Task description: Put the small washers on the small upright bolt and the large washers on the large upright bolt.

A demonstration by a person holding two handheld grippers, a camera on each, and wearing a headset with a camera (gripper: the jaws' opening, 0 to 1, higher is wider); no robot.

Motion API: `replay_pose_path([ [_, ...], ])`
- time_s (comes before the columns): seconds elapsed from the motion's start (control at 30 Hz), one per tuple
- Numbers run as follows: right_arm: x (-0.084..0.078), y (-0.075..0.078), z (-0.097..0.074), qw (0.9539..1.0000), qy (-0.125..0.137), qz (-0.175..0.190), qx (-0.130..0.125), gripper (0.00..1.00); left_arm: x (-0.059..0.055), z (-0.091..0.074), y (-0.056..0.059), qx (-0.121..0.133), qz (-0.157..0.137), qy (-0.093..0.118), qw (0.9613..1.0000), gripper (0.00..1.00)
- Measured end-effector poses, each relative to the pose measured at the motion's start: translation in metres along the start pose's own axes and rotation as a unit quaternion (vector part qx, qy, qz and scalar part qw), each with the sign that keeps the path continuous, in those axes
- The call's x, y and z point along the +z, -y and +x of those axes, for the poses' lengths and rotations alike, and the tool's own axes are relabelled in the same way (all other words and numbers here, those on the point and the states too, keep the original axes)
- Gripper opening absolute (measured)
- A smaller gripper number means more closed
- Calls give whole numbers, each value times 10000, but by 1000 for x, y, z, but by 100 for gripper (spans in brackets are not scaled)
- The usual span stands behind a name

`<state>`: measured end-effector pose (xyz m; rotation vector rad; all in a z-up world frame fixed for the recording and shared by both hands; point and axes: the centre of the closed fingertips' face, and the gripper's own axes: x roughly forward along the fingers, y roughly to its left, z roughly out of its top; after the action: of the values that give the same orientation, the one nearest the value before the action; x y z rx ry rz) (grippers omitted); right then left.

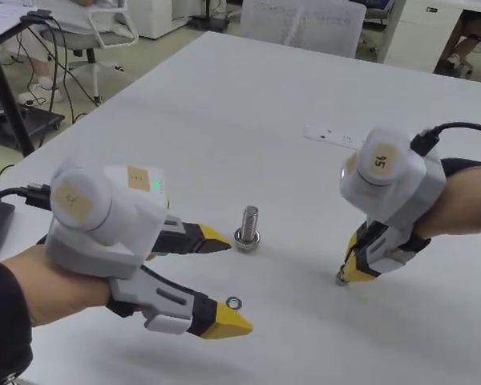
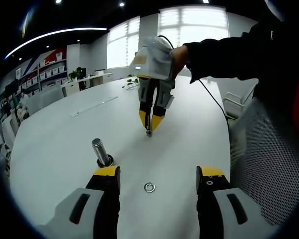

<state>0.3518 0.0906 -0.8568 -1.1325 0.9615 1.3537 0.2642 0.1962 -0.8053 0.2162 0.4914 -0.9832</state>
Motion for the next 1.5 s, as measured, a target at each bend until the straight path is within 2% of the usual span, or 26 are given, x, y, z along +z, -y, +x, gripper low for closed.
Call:
replay_pose_path([
  [0.63, 1, -1, 4, 9999, 67, 68, 42, 15, 0, 0, 0, -1, -14, -29, 10000, 61],
  [0.97, -1, 5, -2, 9996, 206, 173, -63, 25, 0, 1, 0, -6, -12, -32, 10000, 61],
  [1.1, -5, 8, -5, 9992, 270, 257, -134, 30, 0, 1, 0, -9, -14, -40, 10000, 61],
  [1.5, -26, 5, -13, 9979, 285, 531, -237, 31, 2, 1, 1, -19, 15, -31, 10000, 61],
])
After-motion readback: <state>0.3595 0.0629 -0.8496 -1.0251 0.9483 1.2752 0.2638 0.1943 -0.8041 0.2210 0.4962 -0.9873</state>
